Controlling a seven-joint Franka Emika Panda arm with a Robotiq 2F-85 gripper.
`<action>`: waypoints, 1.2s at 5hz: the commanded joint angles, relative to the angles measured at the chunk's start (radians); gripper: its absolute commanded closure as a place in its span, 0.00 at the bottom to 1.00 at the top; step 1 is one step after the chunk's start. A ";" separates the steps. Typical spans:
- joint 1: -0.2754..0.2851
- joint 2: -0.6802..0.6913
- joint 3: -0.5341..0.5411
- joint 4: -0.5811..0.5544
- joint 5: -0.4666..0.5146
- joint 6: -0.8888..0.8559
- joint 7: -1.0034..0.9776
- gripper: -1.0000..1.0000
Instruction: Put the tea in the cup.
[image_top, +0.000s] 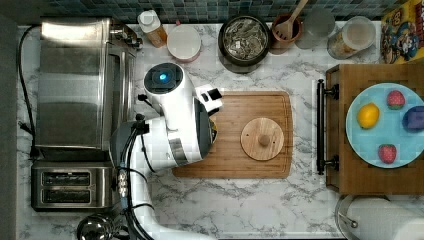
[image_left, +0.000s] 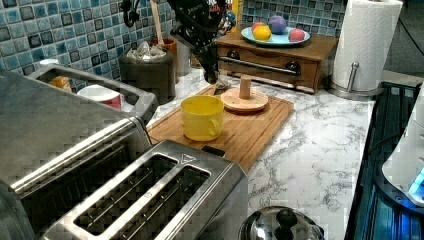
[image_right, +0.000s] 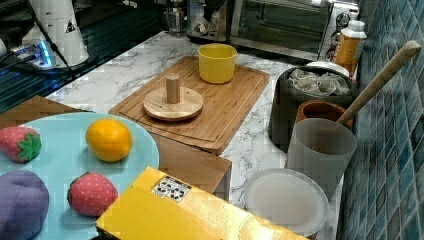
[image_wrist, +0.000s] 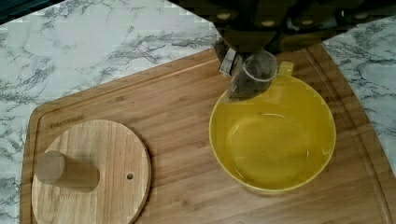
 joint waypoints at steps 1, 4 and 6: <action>0.002 -0.033 0.010 0.014 0.040 0.131 -0.063 1.00; 0.017 0.037 0.017 0.079 0.011 0.097 -0.042 1.00; 0.015 0.066 0.013 0.115 0.013 0.077 -0.030 0.00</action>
